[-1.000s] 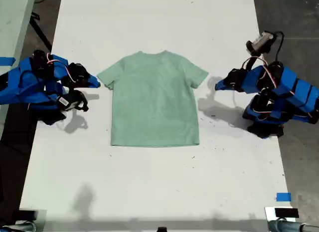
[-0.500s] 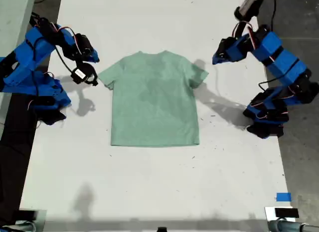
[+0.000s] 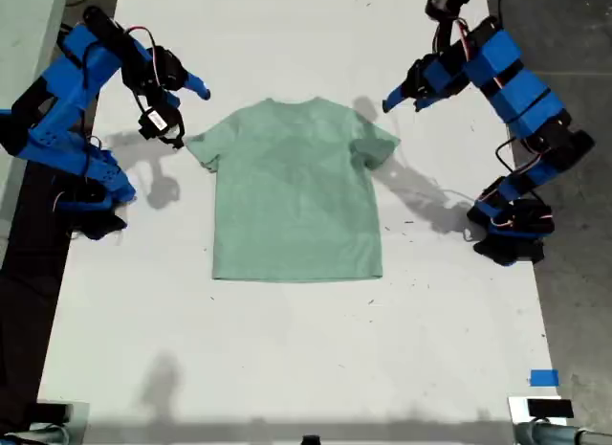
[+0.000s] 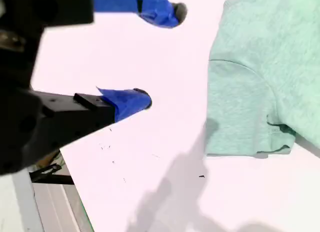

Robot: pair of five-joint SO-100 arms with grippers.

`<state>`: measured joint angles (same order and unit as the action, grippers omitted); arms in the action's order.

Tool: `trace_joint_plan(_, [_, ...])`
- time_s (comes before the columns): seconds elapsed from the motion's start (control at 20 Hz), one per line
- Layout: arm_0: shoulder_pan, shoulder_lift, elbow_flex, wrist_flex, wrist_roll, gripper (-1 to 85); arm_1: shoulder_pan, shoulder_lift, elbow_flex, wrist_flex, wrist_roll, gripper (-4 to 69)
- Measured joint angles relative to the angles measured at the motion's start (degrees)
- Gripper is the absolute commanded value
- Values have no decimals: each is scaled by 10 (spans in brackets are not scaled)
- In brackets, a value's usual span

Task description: Fold t-shirt

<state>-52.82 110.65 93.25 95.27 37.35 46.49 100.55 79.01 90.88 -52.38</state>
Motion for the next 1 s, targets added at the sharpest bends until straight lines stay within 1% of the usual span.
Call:
trace_joint_plan(0.1, [0,-7,0,2,6,306,11,-10,14,-17,-25,323])
trace_joint_plan(0.2, [-1,-10,0,2,6,304,23,-18,59,-61,-49,328])
trace_joint_plan(0.45, [-2,-10,0,2,6,300,66,-64,193,-216,-122,333])
trace_joint_plan(0.55, [-2,-10,0,2,6,298,71,-107,213,-265,-140,335])
trace_joint_plan(0.75, [-2,-10,0,2,6,297,70,-196,214,-310,-145,315])
trace_joint_plan(0.8, [-2,-10,0,2,6,296,69,-210,214,-318,-145,298])
trace_joint_plan(0.85, [-2,-10,4,2,6,296,66,-222,214,-324,-145,265])
trace_joint_plan(0.9, [-2,-10,4,1,6,295,64,-229,212,-327,-145,180])
trace_joint_plan(0.95, [-2,-10,5,2,6,294,64,-236,209,-328,-146,56])
trace_joint_plan(1.0, [-2,-10,5,2,6,294,61,-243,202,-330,-144,4])
